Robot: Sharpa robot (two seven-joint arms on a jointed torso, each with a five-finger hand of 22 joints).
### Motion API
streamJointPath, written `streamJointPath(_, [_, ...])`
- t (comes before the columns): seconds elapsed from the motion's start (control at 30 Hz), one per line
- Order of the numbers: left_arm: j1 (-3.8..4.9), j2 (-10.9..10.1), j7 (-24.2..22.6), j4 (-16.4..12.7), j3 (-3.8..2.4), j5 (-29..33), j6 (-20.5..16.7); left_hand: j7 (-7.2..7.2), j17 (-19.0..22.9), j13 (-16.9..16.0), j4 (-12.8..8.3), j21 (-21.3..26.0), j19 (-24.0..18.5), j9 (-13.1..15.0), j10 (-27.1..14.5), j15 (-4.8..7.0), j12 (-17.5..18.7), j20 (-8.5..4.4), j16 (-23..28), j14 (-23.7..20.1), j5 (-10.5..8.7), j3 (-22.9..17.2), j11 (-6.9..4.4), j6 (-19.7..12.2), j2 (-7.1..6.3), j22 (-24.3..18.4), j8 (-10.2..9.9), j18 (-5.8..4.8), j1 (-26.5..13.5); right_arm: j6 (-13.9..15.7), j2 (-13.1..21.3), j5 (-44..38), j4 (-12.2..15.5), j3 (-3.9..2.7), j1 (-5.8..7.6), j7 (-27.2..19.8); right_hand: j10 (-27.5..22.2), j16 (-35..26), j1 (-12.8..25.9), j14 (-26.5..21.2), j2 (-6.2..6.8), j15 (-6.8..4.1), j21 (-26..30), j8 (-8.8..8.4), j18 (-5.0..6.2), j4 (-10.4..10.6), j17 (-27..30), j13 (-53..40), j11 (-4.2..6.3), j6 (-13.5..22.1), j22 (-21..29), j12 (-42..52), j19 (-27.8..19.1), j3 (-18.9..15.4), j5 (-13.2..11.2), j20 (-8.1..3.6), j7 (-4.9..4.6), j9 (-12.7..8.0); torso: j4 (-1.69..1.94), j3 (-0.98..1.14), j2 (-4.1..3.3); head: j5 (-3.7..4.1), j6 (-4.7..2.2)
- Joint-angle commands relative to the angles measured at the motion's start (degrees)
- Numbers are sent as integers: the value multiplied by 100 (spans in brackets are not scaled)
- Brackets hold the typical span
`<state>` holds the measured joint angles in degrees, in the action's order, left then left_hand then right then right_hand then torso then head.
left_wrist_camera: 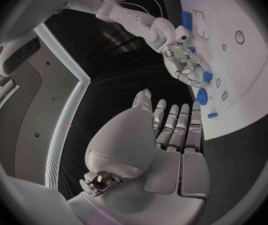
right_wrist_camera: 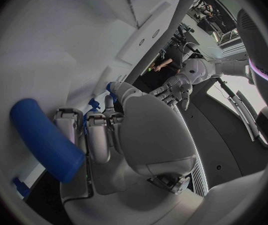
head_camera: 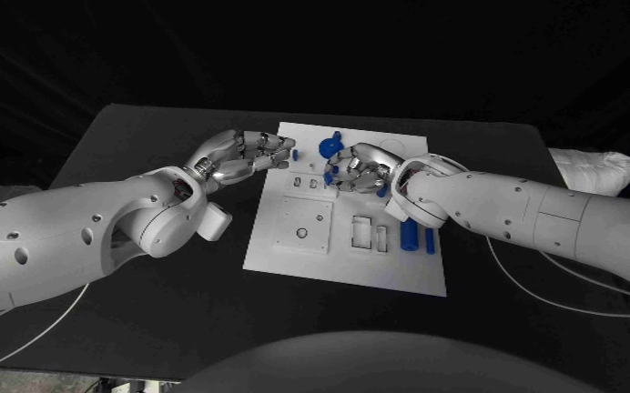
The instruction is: Assemble the parts on the task board
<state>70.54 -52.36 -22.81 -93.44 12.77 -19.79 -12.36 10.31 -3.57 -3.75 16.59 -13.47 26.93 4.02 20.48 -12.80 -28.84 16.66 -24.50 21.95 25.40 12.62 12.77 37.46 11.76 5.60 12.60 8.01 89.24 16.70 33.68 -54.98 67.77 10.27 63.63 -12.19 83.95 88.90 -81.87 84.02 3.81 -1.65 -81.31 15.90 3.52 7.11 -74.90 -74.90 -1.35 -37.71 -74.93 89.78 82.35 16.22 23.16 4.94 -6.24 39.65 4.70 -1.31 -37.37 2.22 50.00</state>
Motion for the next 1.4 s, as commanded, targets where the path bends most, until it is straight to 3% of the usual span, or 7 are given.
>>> streamJointPath(0.03, [-1,12,-19,-7,-4,-15,101,169,-8,8,2,-4,24,-9,-1,-16,-32,-6,-23,36,18,-27,33,12,-12,-9,11,-32,51,-92,11,-70,-33,28,-40,88,527,-31,99,460,70,37,47,-150,-84,-26,-1367,-1467,-24,277,-1149,-35,-105,-32,-356,37,7,-107,1,1,-1,1,0])
streamJointPath(0.17, [-1,12,-16,-5,-4,-15,103,169,-8,8,2,-4,24,-9,-1,-16,-32,-6,-23,36,18,-27,33,12,-12,-9,11,-32,51,-77,20,-117,-33,28,-40,63,485,-57,214,433,129,28,110,-410,-69,7,-1339,-1444,3,775,-1130,-65,-152,-214,-1272,27,45,-371,0,0,0,-7,0])
streamJointPath(0.57, [-2,8,-12,6,-3,-15,101,169,-8,8,2,-4,24,-9,-1,-16,-32,-6,-23,36,18,-27,33,12,-12,-9,11,-32,51,98,65,-144,-11,28,-37,-87,299,-174,337,307,130,30,337,-479,-18,136,-1219,-1347,8,1074,-1060,-195,-333,-585,-2000,24,69,-802,-2,-1,0,-23,0])
streamJointPath(0.73, [-2,-6,-5,-4,-3,-15,83,169,-8,8,2,-4,24,-9,-1,-16,-32,-6,-23,36,18,-27,33,12,-12,-9,11,-32,51,345,150,-140,119,27,44,-277,138,-247,634,224,377,50,483,-382,14,545,-1146,-1267,-15,949,-1014,-304,-462,-961,-2033,37,47,-898,0,-1,-3,-46,0])
streamJointPath(0.9, [-2,-14,10,-9,-3,-15,74,172,-6,8,5,-2,21,-9,-5,-17,-34,-6,-21,30,16,-27,35,10,-11,-11,10,-34,43,459,280,-137,317,26,266,-348,73,-280,656,179,438,83,555,-346,26,930,-1113,-1238,-51,929,-997,-343,-527,-1309,-2032,64,6,-1012,2,-1,2,-51,0])
streamJointPath(1.13, [-2,3,21,1,-2,-15,65,172,-6,8,5,-2,21,-9,-5,-17,-34,-6,-21,30,16,-27,35,10,-11,-11,10,-34,43,477,681,-99,868,27,691,-270,99,-271,949,183,486,122,550,-260,22,986,-1117,-1251,-101,798,-1004,-321,-518,-1685,-2029,98,-59,-1108,-3,-1,9,-45,0])
streamJointPath(1.4, [-2,48,39,30,-2,-15,20,172,-6,8,5,0,18,-9,-9,-17,-34,-7,-20,26,15,-24,33,10,-16,-12,10,-35,38,544,1219,92,1445,30,985,-291,75,-287,1292,161,562,162,568,-202,25,1001,-1096,-1238,-148,687,-1000,-334,-531,-2160,-2023,135,-114,-1219,-6,3,13,-26,0])
